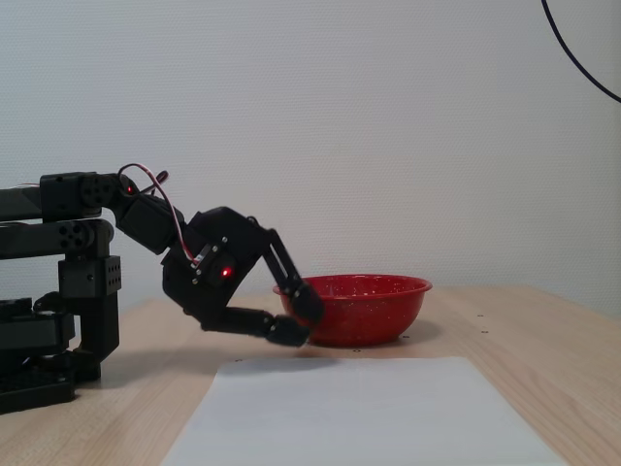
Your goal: Grasp the red cube and put it in the red bowl.
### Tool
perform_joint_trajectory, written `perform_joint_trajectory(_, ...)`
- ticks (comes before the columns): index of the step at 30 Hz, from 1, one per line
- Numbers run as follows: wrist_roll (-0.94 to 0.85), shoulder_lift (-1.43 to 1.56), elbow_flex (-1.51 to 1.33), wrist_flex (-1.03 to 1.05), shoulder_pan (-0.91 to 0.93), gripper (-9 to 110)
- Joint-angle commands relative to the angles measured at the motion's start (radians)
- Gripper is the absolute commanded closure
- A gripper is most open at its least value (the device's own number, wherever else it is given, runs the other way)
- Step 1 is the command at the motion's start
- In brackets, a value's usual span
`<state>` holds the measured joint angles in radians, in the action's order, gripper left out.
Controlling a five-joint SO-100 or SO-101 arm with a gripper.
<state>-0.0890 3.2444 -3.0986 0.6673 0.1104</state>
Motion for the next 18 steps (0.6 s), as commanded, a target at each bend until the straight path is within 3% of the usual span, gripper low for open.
perform_joint_trajectory(1, -0.02, 0.032, -0.005, 0.028, 0.002, 101)
perform_joint_trajectory(18, -0.089, 0.032, -0.005, 0.222, -0.003, 101)
